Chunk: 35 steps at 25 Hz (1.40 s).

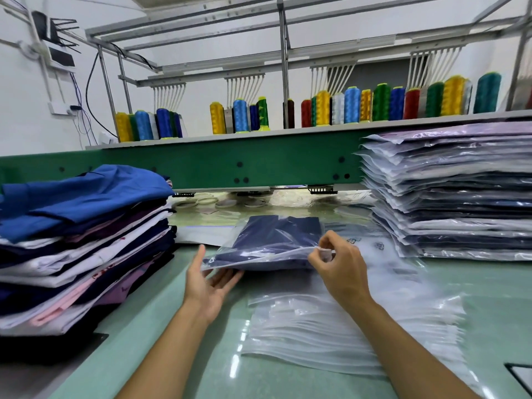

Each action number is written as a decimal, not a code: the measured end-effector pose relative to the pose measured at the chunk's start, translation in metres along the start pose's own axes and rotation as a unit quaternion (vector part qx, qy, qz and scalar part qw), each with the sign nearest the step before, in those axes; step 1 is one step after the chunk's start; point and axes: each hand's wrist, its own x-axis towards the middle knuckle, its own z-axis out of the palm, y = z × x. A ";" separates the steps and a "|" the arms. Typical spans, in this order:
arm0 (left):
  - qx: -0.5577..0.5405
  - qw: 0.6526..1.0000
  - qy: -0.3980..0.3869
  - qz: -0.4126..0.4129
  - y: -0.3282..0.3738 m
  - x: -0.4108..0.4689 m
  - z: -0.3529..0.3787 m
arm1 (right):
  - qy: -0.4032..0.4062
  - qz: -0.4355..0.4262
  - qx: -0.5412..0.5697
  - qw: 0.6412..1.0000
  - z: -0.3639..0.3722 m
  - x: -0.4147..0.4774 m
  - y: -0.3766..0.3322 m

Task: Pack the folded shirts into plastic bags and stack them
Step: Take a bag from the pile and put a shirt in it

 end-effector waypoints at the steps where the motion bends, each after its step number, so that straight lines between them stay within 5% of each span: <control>1: 0.031 0.999 -0.013 -0.009 -0.006 -0.002 0.007 | -0.010 -0.007 0.007 1.000 0.002 -0.001 -0.002; 9: 0.118 0.990 0.029 -0.071 -0.037 -0.007 0.082 | -0.064 -0.070 0.037 0.995 0.017 -0.011 -0.016; 12: 0.126 0.983 0.134 0.012 -0.043 0.002 0.089 | -0.077 -0.085 0.030 0.993 0.018 -0.012 -0.020; 16: 0.184 0.968 0.140 0.099 -0.032 0.015 0.092 | -0.120 -0.081 0.094 0.985 0.021 -0.015 -0.034; 21: 0.230 0.957 0.072 0.164 -0.003 0.022 0.112 | 0.059 0.016 0.082 0.995 0.022 0.008 -0.036; 23: 0.233 0.958 0.048 0.160 0.016 0.023 0.122 | 0.071 0.084 0.076 0.991 0.019 0.027 -0.029; 28: 0.253 0.949 -0.021 0.185 0.064 0.019 0.151 | -0.092 0.245 0.065 0.963 0.011 0.086 -0.006; 35: 0.319 0.903 -0.153 0.241 0.103 0.017 0.175 | -0.323 0.355 0.187 0.857 0.006 0.110 0.009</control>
